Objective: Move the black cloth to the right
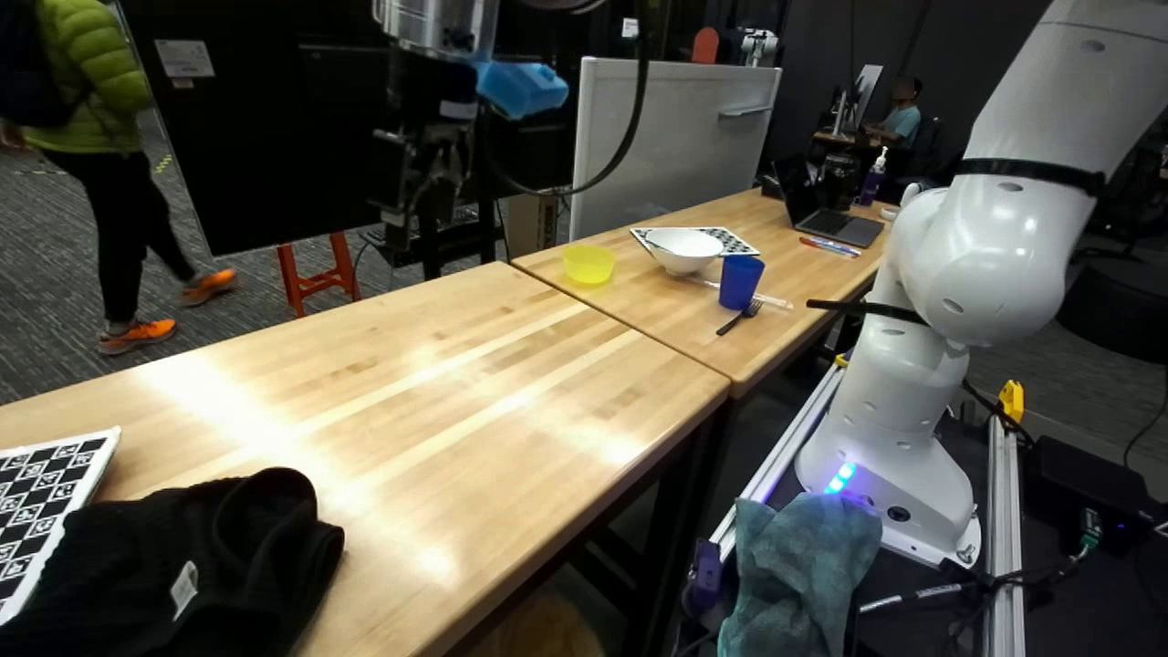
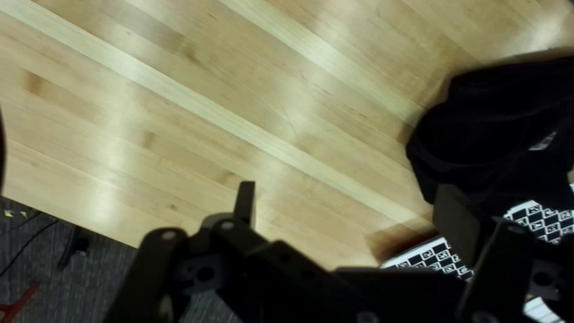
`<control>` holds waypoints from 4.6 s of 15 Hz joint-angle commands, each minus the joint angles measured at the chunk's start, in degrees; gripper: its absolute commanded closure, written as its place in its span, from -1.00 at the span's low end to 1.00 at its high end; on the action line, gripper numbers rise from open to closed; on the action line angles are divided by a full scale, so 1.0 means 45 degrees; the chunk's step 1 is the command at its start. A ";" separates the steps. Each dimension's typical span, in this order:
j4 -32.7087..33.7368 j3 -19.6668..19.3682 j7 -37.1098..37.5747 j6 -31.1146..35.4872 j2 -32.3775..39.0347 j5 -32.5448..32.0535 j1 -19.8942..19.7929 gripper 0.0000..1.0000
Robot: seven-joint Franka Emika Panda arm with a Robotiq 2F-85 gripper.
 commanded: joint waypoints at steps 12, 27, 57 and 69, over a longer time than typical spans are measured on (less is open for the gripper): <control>0.7854 0.0447 0.0081 -0.3441 0.7493 -0.1125 0.2018 -1.00; 1.0304 0.0336 -0.1762 -0.4591 0.9961 -0.0830 0.3226 -1.00; 1.6454 -0.0282 0.0387 -0.4136 1.5812 0.0470 0.4157 -1.00; 1.6461 -0.0708 0.1456 -0.3980 1.5485 0.0267 0.3924 0.83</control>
